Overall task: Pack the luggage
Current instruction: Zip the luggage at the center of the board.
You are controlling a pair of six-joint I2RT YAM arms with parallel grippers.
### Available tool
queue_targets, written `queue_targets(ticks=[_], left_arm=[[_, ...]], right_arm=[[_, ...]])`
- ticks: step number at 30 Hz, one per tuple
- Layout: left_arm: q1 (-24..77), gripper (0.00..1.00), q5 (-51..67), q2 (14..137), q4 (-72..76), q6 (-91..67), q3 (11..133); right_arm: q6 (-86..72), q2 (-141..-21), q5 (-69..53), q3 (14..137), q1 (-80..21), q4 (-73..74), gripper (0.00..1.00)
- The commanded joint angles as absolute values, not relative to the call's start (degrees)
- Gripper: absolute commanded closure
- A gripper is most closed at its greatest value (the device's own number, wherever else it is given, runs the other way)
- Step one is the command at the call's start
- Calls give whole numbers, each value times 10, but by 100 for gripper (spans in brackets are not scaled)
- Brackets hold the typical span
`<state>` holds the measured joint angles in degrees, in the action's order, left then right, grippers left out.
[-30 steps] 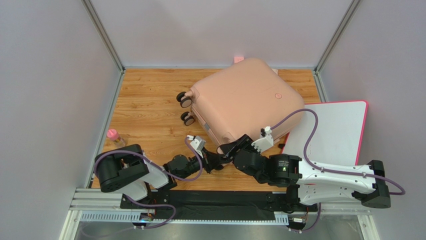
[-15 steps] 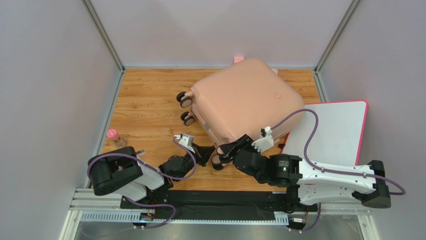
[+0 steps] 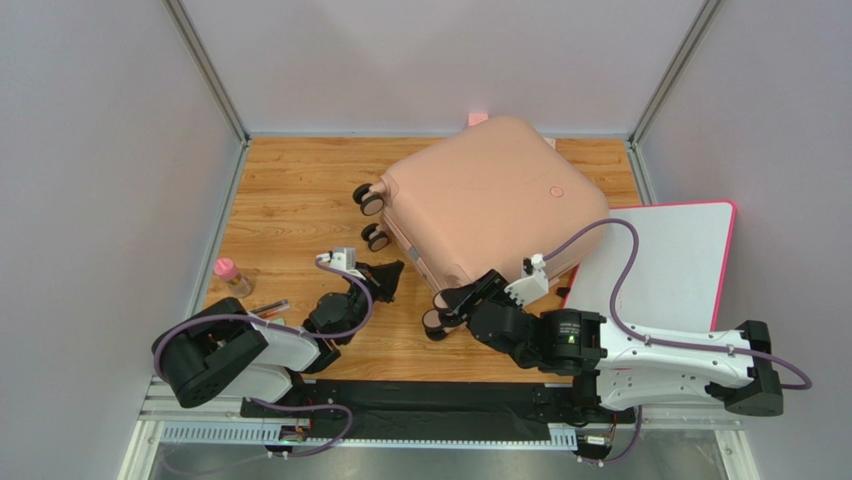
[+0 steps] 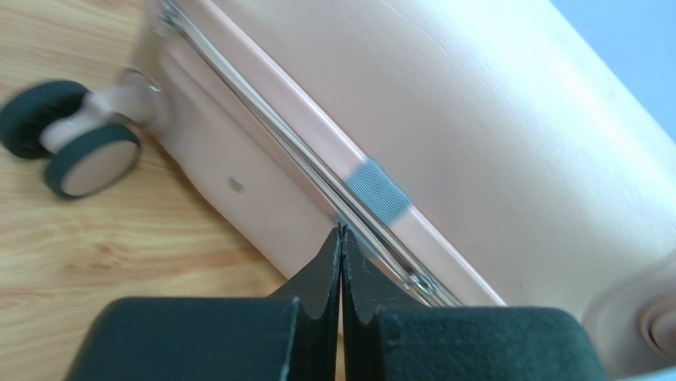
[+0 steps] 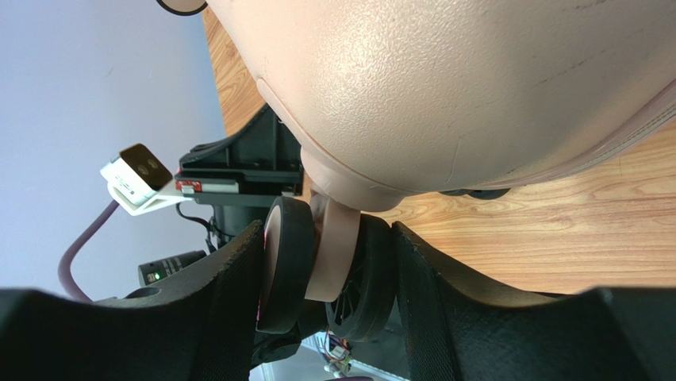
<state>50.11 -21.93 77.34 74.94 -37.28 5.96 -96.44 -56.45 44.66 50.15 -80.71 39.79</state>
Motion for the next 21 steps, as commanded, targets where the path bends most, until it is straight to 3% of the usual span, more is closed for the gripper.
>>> queue_targets(ticks=[1, 7, 10, 11, 16, 18, 21], left_arm=[[469, 100, -210, 759, 754, -388, 76], [455, 100, -84, 776, 830, -335, 62], [447, 87, -5, 795, 876, -332, 47], [445, 76, 31, 800, 877, -310, 49], [434, 55, 130, 803, 877, -291, 48], [419, 41, 172, 807, 877, -290, 56], [412, 32, 205, 822, 877, -290, 67]], right_arm=[[-960, -548, 459, 500, -823, 397, 100], [-957, -543, 462, 498, -823, 393, 100], [-955, -537, 462, 495, -823, 390, 100], [-954, -535, 461, 492, -824, 388, 100], [-953, -526, 461, 484, -825, 386, 100], [-951, -521, 461, 482, -825, 383, 100], [-950, -519, 463, 480, -828, 382, 100]])
